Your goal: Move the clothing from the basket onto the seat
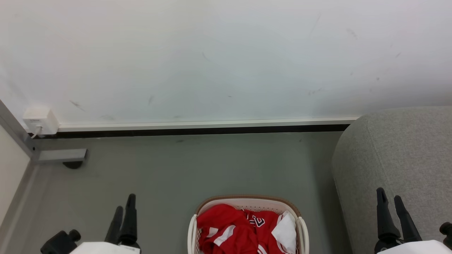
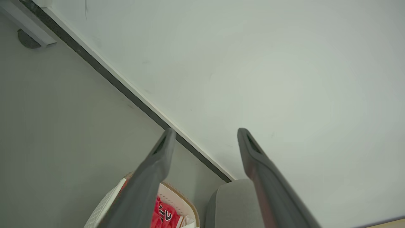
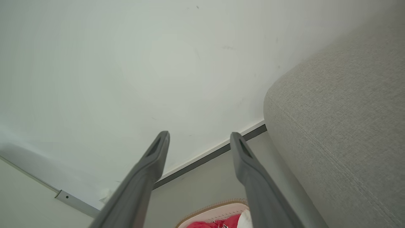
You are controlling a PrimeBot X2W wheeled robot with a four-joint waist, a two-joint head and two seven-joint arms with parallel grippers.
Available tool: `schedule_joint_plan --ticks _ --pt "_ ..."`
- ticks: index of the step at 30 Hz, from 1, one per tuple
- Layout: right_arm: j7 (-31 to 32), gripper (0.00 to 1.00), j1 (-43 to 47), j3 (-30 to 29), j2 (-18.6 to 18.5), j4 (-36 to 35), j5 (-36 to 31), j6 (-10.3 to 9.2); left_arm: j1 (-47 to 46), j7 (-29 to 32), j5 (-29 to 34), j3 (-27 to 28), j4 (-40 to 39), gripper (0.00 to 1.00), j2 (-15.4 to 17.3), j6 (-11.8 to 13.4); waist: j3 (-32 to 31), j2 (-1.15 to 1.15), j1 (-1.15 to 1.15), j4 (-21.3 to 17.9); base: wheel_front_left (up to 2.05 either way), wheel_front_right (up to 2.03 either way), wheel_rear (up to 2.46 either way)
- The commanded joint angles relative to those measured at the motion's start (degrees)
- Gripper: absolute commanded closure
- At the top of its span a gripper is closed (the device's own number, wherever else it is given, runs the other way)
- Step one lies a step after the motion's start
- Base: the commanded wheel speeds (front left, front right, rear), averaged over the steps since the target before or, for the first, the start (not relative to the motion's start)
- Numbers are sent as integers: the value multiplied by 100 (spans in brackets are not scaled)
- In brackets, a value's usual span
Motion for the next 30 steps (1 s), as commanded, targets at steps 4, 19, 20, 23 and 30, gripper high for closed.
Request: schedule_joint_plan --ticks 4,19,20,23,30 --pt "-95 0 10 18 -66 -108 -355 -5 -8 -95 448 -50 -66 0 54 -5 2 0 0 -2 0 0 0" --pt "-335 0 50 -5 -73 -61 -1429 -6 31 -335 1852 -180 -221 0 61 30 43 0 0 24 0 0 0" --pt "-355 0 49 -6 -73 -56 -1497 -7 34 -354 1920 -183 -235 0 62 40 43 0 0 25 0 0 0" --pt "-399 0 40 -4 -75 -45 -1686 -7 41 -399 2173 -187 -264 0 63 56 52 0 0 24 0 0 0" --pt "-498 0 19 -21 -86 -15 -2111 -8 55 -497 2684 -202 -280 0 66 68 72 0 0 27 0 0 0"
